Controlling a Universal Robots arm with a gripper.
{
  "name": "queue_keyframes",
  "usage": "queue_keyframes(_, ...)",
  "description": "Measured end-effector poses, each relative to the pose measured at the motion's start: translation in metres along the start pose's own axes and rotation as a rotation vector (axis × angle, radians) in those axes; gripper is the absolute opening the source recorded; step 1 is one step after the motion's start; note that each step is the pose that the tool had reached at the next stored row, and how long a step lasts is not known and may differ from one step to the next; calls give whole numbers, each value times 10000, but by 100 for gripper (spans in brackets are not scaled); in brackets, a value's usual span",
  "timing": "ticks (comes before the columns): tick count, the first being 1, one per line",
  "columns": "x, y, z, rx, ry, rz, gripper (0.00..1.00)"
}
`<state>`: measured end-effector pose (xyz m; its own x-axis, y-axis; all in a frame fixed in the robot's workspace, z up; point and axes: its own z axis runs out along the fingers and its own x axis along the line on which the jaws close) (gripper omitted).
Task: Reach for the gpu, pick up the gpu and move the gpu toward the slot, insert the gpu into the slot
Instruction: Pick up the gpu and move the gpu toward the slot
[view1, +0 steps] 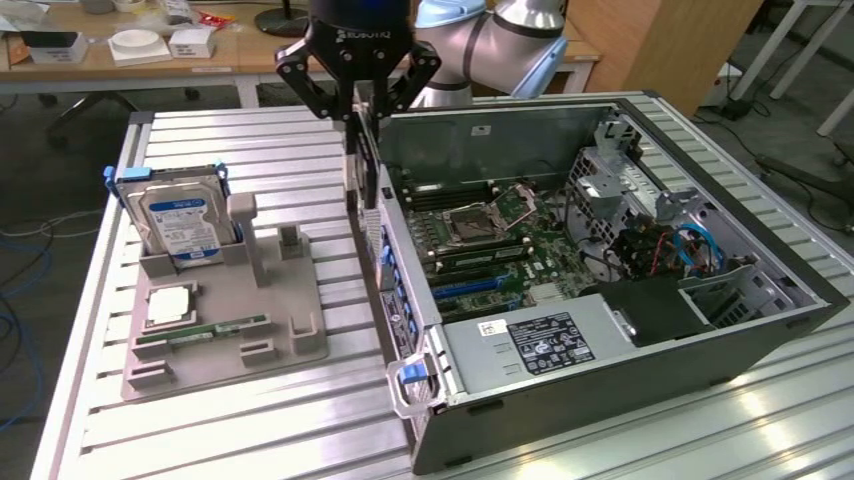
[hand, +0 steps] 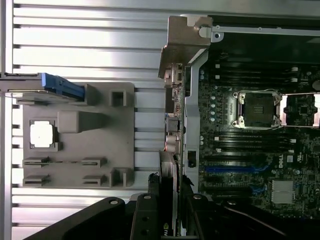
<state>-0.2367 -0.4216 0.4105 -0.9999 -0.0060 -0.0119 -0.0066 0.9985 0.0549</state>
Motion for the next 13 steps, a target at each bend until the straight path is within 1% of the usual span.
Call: queue_keyframes(13,-196,-1,5,-1,3,-66,26)
